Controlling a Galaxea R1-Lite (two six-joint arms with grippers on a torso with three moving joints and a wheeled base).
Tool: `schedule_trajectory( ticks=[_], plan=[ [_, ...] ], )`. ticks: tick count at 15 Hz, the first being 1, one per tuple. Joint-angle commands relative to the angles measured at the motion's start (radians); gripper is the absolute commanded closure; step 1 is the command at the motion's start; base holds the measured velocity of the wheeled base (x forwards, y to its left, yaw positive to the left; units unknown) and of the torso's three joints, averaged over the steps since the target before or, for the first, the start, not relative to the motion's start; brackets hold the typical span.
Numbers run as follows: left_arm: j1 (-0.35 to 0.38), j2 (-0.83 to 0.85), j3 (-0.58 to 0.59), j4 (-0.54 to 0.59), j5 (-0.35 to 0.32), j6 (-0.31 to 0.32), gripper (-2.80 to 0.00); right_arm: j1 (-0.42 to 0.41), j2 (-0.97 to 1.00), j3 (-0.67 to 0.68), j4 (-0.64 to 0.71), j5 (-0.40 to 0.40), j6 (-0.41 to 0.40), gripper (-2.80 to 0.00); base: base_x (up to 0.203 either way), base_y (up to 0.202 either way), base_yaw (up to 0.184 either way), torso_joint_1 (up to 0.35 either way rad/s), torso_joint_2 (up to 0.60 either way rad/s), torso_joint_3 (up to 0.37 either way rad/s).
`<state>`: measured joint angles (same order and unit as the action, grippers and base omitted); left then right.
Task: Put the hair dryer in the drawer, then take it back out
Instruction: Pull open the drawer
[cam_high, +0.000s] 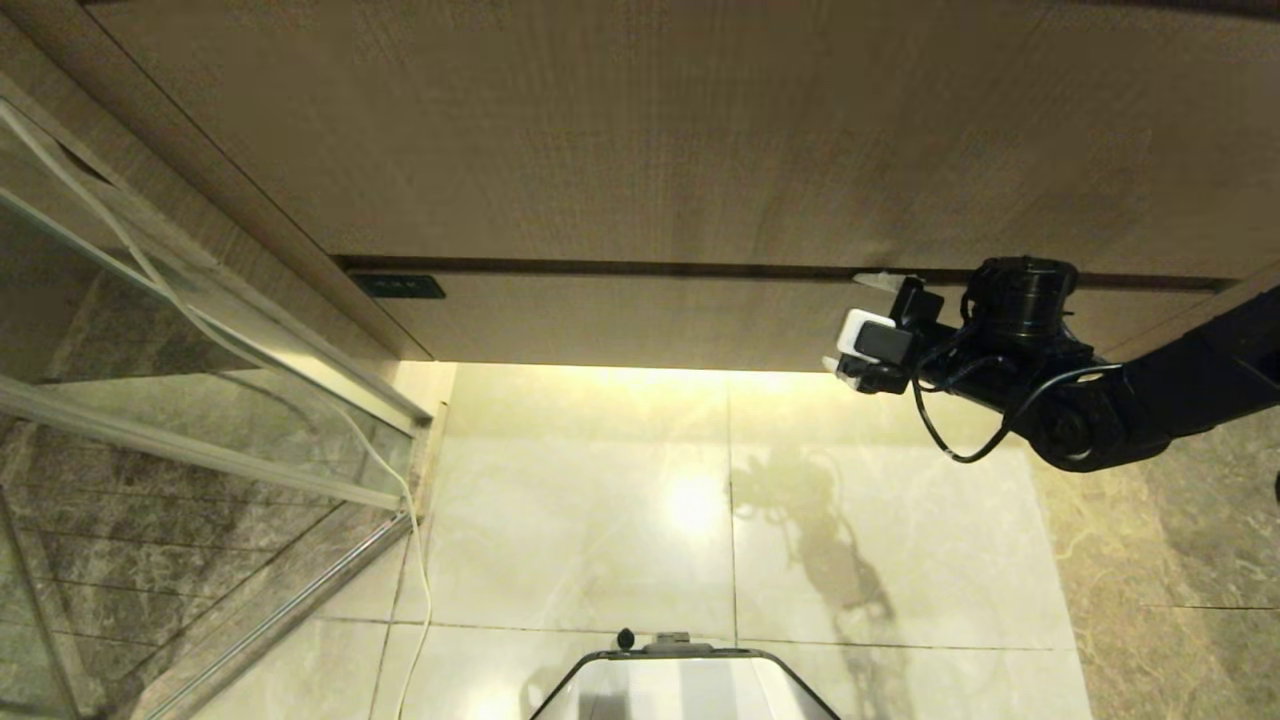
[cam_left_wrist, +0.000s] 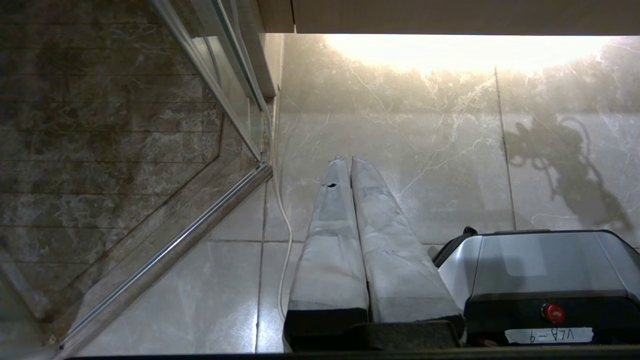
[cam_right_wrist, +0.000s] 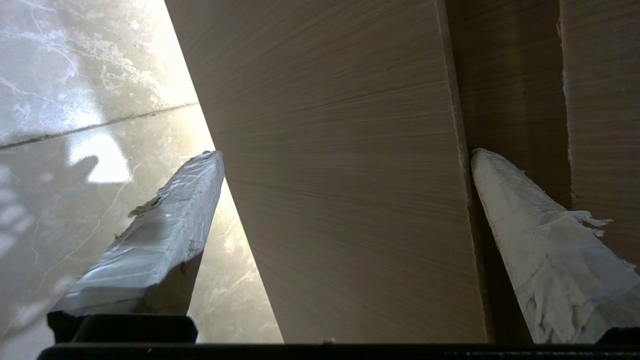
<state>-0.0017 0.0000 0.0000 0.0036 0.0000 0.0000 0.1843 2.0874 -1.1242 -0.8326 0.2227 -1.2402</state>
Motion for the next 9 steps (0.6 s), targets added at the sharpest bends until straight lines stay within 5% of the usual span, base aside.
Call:
schedule_trajectory(
  ticks=[1, 9],
  plan=[
    [0.0, 0.0, 0.002, -0.001, 0.0, 0.0, 0.0, -0.01, 0.046, -0.042, -0.005, 0.003, -0.007, -2.8, 0.0, 0.0, 0.0, 0.0, 0.0, 0.0],
    [0.0, 0.0, 0.002, -0.001, 0.0, 0.0, 0.0, -0.02, 0.037, -0.034, 0.012, -0.016, -0.007, -2.8, 0.0, 0.0, 0.0, 0.0, 0.0, 0.0]
  ],
)
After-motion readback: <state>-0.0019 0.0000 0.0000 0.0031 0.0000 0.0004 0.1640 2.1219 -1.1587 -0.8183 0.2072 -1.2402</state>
